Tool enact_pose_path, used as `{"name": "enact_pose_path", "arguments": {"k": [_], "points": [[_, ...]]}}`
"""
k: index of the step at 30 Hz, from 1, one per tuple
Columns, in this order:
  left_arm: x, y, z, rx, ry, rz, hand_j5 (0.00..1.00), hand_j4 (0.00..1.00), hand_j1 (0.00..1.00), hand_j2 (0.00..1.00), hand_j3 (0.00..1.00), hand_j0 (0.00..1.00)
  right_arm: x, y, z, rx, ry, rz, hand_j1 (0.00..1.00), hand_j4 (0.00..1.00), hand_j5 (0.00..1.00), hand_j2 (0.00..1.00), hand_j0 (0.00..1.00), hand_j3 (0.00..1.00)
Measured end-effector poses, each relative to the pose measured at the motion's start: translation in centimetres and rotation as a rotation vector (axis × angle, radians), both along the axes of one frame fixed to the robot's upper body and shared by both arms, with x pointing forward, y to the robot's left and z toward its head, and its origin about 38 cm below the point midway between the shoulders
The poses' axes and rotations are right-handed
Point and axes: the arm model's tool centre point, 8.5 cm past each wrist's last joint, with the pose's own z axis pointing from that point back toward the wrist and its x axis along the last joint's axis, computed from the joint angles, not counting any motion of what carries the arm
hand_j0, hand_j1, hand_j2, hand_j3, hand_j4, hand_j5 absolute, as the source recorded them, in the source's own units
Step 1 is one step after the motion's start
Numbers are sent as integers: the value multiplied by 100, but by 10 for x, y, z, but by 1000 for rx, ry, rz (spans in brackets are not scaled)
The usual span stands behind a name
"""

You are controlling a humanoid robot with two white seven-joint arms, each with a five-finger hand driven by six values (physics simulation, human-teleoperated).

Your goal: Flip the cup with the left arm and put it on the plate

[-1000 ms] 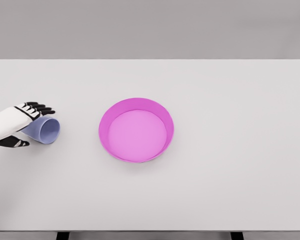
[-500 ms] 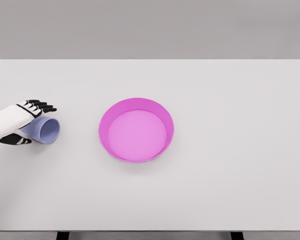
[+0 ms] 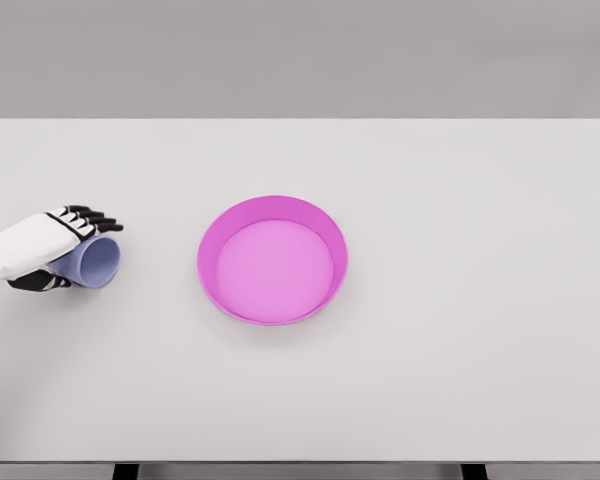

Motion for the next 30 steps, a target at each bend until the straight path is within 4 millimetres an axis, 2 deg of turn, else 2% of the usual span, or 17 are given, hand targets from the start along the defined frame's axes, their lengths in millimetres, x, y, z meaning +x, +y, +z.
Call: {"name": "enact_pose_path", "arguments": {"k": [7,9,14,15,30], "points": [[0,0,-1,13,0,-2,88,88,88,88,88,88,0,0,0,0,0,0,100,100,100,100,100,100],[0,0,-1,15,0,-3,83,83,83,83,83,83,0,0,0,0,0,0,100,100,100,100,100,100],[0,-2,0,13,-4,-8,82,82,82,82,82,82,0,0,0,0,0,0,100,100,100,100,100,100],[0,-2,1,10,-5,-9,79,79,79,79,79,79,0,0,0,0,0,0,100,100,100,100,100,100],[4,3,13,-90,-19,23,79,79,79,79,79,79,0,0,0,0,0,0,100,100,100,100,100,100]]}}
